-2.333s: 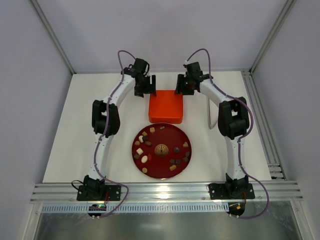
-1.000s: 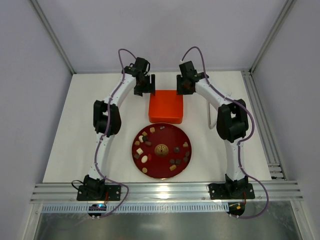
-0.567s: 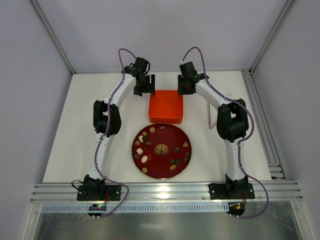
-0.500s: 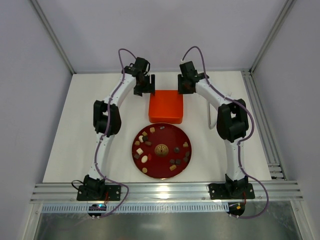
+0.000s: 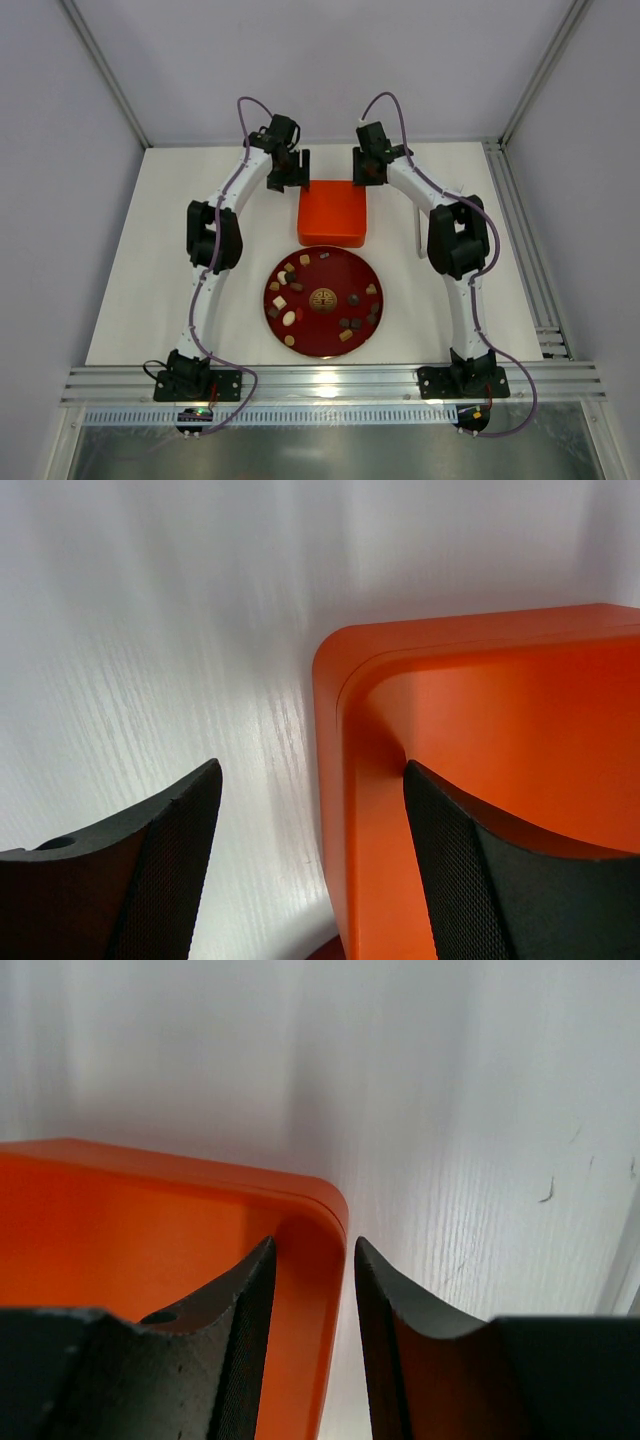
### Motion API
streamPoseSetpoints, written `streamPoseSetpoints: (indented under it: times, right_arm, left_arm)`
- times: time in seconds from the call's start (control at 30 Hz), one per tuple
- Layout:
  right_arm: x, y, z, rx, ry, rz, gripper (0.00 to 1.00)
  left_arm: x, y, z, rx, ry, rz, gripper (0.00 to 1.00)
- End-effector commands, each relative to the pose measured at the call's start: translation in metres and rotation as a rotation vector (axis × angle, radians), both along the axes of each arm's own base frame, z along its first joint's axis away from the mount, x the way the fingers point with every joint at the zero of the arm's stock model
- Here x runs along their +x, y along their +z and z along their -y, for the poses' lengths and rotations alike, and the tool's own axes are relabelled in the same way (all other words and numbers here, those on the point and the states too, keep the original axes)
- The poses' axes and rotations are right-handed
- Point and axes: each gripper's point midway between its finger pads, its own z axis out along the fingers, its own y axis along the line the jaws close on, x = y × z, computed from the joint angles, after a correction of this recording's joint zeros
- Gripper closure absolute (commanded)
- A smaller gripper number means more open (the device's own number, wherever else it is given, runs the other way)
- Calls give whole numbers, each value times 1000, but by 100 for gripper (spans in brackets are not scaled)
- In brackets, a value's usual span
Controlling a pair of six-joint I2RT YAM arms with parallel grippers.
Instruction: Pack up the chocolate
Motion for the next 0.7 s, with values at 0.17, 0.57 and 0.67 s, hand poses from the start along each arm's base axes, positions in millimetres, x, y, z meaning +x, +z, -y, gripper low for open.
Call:
streamPoseSetpoints:
  times: [0.17,0.57,0.67]
  right_arm:
    - [-3,-11,1,-2,-9,-40,61]
    - [15,91,-2,61,-5,215,61]
    - [14,111,1,63,-18,262,60]
  left_arm:
    - [1,1,-7,30,0,1,28]
    - [2,1,-7,30,6,1,28]
    - [2,1,-8,32,7,3,28]
